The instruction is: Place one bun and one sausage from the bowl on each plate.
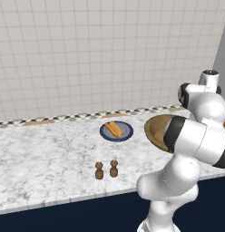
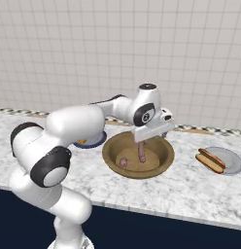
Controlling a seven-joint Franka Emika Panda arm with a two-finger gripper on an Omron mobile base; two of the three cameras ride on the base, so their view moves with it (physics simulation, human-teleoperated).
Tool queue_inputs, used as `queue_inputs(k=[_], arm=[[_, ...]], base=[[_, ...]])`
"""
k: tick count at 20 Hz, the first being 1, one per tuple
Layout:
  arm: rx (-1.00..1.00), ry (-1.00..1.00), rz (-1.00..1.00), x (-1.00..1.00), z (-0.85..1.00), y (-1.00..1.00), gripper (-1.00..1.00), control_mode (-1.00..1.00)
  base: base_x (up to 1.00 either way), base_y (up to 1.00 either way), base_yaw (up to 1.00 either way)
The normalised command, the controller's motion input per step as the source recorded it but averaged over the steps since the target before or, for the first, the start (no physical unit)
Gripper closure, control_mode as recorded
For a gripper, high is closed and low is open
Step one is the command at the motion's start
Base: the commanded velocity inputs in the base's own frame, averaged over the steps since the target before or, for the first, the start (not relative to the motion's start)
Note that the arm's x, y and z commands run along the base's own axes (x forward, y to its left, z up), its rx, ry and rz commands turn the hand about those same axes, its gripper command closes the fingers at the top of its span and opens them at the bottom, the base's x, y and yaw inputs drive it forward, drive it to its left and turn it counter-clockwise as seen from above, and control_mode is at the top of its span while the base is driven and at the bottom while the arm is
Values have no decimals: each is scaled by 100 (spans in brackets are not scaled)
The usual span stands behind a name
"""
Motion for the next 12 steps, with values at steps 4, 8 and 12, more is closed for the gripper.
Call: queue_inputs(k=[4,8,12], arm=[[0,32,0,60,-46,100,-100,-100],[16,28,-5,75,-39,59,-100,-100],[22,-1,-19,85,-32,-20,-100,-100]], base=[[0,0,0],[0,0,0],[0,0,0]])
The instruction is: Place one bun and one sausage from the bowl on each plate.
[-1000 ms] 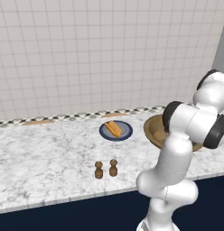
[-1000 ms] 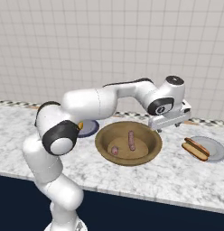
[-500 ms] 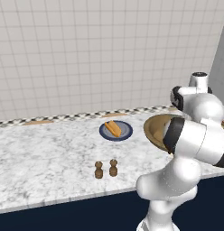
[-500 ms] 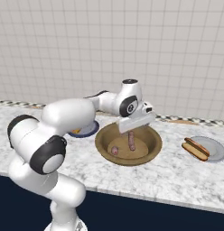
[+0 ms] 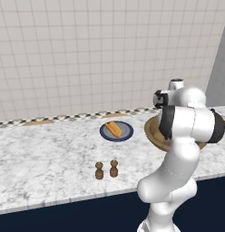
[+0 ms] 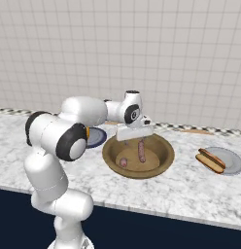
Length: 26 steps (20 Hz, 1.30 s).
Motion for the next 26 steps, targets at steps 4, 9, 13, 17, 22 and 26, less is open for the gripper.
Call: queue_inputs(k=[4,9,13,17,22,26], arm=[[4,-23,-4,14,-34,-13,-100,-100],[0,-20,0,3,-68,0,-100,-100],[0,-15,0,-9,-52,0,-100,-100],[0,-14,0,-3,-67,5,-100,-100],[0,-3,0,0,-7,4,100,-100],[-2,0,0,0,3,0,100,-100]], base=[[0,0,0],[0,0,0],[0,0,0],[0,0,0],[0,0,0],[0,0,0]])
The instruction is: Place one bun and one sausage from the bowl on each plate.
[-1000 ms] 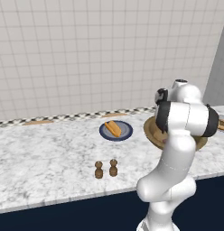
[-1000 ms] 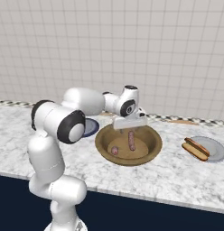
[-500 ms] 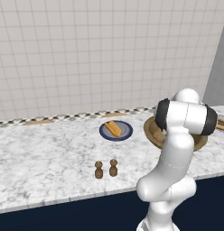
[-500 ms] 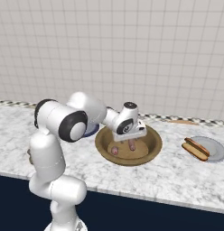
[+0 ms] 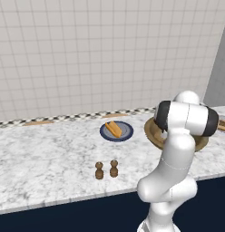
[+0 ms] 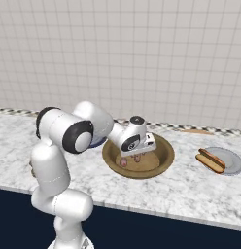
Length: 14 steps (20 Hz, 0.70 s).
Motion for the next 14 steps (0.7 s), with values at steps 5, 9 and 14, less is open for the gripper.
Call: queue_inputs(k=[5,9,14], arm=[[-14,-1,1,-13,53,-3,100,-100],[-6,-13,10,-40,100,-41,100,-100],[0,-18,7,-41,100,-72,100,-100]], base=[[0,0,0],[0,0,0],[0,0,0]])
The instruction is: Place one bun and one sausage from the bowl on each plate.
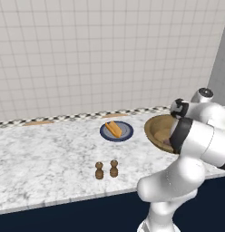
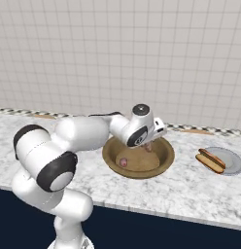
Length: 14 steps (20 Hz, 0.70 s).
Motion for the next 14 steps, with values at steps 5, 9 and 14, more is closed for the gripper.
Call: queue_inputs(k=[5,9,14], arm=[[-1,-15,2,-10,100,-86,100,-100],[-5,-10,0,0,72,-82,100,-100],[-18,-9,0,5,-40,-56,100,-100]], base=[[0,0,0],[0,0,0],[0,0,0]])
